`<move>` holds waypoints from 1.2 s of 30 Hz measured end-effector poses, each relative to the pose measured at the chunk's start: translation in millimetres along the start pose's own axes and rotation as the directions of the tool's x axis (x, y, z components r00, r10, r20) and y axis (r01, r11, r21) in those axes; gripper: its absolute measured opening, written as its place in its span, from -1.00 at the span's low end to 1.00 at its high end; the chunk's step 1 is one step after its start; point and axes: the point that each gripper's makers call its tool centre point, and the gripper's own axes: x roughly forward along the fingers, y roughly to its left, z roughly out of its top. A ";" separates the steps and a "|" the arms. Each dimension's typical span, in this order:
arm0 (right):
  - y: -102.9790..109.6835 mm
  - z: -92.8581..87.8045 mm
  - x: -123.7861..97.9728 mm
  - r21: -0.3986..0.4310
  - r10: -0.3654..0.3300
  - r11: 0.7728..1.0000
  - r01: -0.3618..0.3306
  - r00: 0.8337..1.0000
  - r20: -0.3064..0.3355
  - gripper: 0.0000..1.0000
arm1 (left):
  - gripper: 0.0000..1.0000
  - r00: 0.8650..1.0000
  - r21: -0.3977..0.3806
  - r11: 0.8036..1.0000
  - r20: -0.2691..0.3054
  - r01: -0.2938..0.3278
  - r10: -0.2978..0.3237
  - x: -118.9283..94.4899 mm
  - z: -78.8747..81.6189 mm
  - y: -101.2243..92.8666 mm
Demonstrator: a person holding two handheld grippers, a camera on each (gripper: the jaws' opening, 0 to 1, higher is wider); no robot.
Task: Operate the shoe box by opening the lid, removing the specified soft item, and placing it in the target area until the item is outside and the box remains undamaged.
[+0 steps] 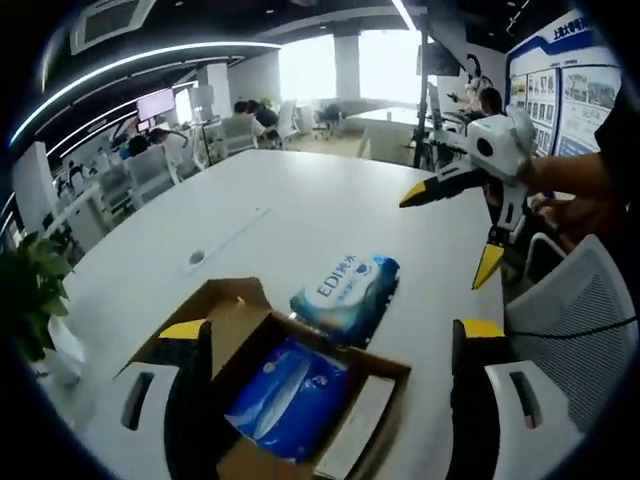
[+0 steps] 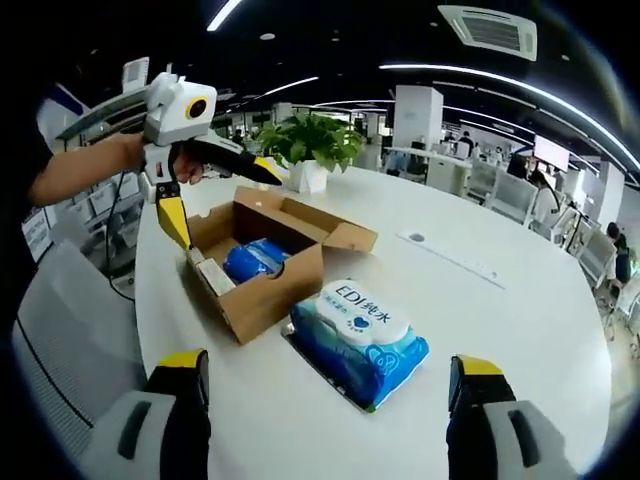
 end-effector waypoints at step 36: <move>35.9 24.3 2.2 -0.097 0.028 0.995 -0.027 1.000 0.011 0.78 | 0.68 0.988 -0.129 0.980 0.005 -0.152 0.154 -53.4 -57.8 31.5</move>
